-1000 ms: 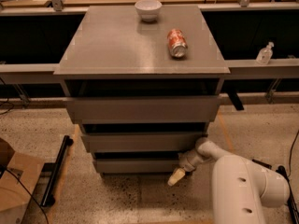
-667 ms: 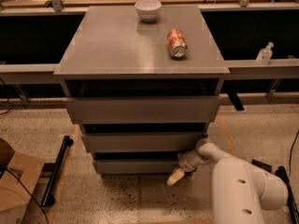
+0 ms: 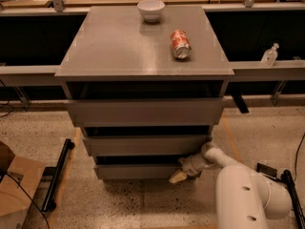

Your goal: Open bottom drawer

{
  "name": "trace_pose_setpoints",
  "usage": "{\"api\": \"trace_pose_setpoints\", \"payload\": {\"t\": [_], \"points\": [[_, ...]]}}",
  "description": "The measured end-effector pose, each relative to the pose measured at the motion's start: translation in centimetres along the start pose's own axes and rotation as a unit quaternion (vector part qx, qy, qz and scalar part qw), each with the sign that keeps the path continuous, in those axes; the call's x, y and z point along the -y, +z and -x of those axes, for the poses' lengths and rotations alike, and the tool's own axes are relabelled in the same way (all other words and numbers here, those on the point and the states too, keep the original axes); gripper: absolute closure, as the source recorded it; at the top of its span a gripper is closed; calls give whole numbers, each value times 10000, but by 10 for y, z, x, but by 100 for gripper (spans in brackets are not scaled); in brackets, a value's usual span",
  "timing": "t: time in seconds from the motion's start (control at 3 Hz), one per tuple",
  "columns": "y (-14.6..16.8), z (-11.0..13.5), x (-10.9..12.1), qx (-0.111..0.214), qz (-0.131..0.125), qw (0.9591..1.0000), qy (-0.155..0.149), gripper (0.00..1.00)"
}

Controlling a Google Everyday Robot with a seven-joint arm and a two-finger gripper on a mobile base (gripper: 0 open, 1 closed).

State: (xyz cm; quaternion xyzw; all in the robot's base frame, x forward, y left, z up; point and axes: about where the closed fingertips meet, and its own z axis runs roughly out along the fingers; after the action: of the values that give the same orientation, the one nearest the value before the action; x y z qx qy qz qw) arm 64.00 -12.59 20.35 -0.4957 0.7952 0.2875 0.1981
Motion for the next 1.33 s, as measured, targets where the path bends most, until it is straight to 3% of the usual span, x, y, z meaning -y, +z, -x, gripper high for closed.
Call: {"api": "trace_pose_setpoints", "payload": {"t": [0.33,0.67,1.0,1.33], "points": [[-2,2,-1,0,0,10000,1,71],[-2,2,-1,0,0,10000,1,95],[-5,-12,-21,26,7,9999,149,100],[-27,-19,-27,132,-259,9991,307,100]]}}
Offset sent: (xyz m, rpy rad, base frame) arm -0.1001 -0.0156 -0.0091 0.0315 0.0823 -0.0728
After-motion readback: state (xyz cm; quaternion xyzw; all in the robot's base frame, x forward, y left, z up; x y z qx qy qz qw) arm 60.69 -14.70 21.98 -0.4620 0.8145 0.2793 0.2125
